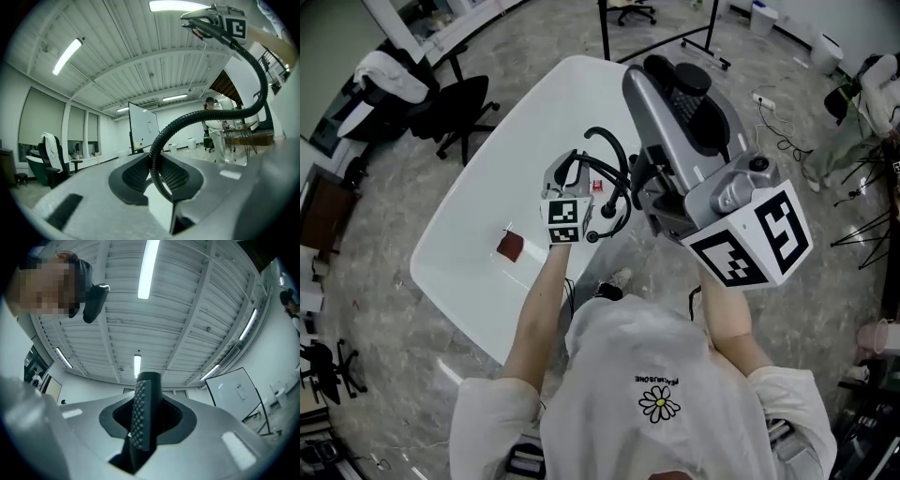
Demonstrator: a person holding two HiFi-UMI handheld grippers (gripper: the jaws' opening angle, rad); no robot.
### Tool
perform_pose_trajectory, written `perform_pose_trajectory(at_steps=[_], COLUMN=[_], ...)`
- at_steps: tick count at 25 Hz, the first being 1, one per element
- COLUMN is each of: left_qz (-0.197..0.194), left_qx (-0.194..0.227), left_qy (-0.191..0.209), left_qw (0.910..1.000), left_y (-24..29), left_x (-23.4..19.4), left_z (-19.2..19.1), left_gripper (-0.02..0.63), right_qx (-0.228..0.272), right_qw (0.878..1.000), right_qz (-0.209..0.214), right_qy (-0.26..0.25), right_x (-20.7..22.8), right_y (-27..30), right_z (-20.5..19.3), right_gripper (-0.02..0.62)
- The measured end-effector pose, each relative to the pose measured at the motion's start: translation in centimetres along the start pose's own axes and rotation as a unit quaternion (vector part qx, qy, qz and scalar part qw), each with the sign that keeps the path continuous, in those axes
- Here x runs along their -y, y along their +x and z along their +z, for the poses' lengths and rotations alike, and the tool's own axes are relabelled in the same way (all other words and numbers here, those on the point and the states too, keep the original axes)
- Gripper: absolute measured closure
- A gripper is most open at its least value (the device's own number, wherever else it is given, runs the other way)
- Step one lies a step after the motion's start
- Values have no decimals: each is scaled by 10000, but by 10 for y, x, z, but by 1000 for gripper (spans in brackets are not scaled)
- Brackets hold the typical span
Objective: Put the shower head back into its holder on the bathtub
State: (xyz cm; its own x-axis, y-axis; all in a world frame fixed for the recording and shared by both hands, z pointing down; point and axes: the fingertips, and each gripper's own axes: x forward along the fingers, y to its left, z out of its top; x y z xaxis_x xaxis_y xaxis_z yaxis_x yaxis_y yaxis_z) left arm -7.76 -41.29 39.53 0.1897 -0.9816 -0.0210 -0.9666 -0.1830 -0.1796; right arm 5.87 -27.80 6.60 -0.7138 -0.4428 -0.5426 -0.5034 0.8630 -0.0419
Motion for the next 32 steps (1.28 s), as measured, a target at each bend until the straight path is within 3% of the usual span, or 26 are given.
perform_pose_trajectory(at_steps=[3,8,11,15,23,26,32], left_qz=[72,-28,19,39,-105,-178,-348], left_qx=[294,621,552,341,-475,-913,-1819], left_qy=[343,1374,1368,1043,389,90,-278], left_qw=[9990,9886,9891,9940,9981,9956,9823], left_y=[5,-4,-21,-36,-57,-57,-64], left_x=[-24,-64,-74,-65,-36,-21,19], left_z=[31,92,89,56,-25,-72,-168], left_gripper=[545,545,545,545,543,543,543], right_qx=[88,273,324,235,9,-120,-346], right_qw=[10000,9994,9991,9992,9995,9993,9987], right_qz=[-38,-19,51,83,18,17,49], right_qy=[-5,202,281,317,312,354,374], right_x=[15,23,17,10,-1,-3,-5], right_y=[12,29,31,29,29,30,42], right_z=[-2,-7,-10,-20,-34,-46,-61], right_gripper=[497,497,499,499,497,497,499])
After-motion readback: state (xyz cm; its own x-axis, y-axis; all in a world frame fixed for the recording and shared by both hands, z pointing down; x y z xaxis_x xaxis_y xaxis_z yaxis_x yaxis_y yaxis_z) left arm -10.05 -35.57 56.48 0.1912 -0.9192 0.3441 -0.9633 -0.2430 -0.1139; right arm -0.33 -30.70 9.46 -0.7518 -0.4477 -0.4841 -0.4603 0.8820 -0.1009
